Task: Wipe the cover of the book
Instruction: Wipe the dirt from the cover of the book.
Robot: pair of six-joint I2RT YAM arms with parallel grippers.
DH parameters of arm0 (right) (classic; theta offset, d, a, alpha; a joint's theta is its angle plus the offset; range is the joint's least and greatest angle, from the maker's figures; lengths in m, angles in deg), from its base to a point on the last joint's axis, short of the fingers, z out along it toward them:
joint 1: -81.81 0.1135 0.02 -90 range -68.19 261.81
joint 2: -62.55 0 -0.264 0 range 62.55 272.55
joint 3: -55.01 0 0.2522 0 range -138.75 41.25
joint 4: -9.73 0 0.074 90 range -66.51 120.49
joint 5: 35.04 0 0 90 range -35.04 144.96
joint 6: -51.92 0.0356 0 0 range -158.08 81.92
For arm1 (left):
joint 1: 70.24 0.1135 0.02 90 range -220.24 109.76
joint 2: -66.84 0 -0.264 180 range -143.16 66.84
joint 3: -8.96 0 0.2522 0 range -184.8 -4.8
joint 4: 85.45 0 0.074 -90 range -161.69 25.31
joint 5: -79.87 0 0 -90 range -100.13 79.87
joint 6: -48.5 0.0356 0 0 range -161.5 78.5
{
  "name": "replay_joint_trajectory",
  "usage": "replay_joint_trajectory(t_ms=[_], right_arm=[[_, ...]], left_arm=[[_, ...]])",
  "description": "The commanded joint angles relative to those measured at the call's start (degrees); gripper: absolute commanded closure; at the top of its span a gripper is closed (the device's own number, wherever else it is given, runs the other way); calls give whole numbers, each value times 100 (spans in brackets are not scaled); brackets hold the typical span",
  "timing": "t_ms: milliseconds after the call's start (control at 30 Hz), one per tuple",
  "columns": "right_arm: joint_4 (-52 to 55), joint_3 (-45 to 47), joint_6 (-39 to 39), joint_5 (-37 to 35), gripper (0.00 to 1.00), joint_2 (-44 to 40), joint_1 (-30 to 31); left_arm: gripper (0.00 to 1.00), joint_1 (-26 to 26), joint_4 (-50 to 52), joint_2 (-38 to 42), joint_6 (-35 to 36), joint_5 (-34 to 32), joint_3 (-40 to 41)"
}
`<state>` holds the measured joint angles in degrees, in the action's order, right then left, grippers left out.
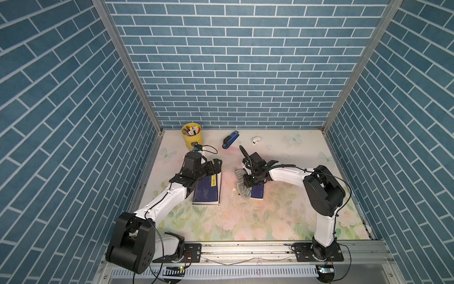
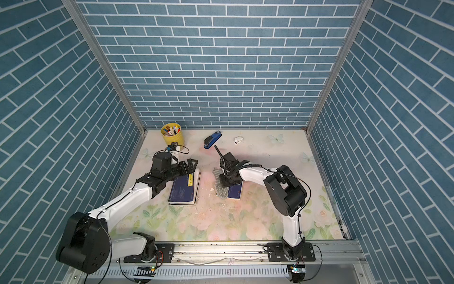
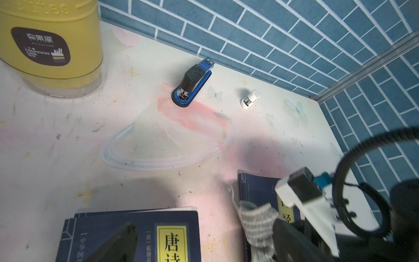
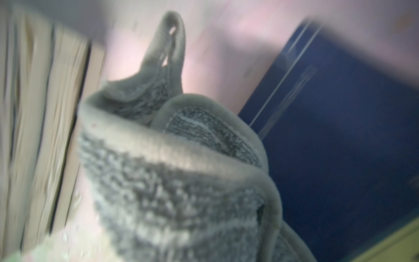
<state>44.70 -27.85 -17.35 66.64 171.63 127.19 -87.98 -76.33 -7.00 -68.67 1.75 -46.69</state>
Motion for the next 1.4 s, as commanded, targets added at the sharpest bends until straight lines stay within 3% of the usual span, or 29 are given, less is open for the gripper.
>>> replay_joint_trajectory(t_ms=[0, 300, 400, 700, 933, 1200, 1367], right_arm=[[675, 655, 103, 124, 100, 105, 176], [666, 511, -75, 313, 100, 99, 243], [793, 203, -195, 43, 100, 317, 190], [1141, -1158, -439, -99, 100, 1040, -790], [1411, -1938, -624, -38, 100, 1456, -887], [1090, -1443, -511, -62, 100, 1217, -732], [1081, -1678, -474, -131, 100, 1506, -742]], left_arm=[[2, 34, -155, -108, -2, 86, -30], [2, 38, -133, -52, -7, 47, 57], [2, 34, -91, -1, 1, 43, 58], [2, 41, 76, 175, 96, -9, 44], [2, 42, 7, 222, 72, -66, 120], [2, 48, -97, 102, 40, -30, 94], [2, 43, -83, -12, 49, 16, 19]])
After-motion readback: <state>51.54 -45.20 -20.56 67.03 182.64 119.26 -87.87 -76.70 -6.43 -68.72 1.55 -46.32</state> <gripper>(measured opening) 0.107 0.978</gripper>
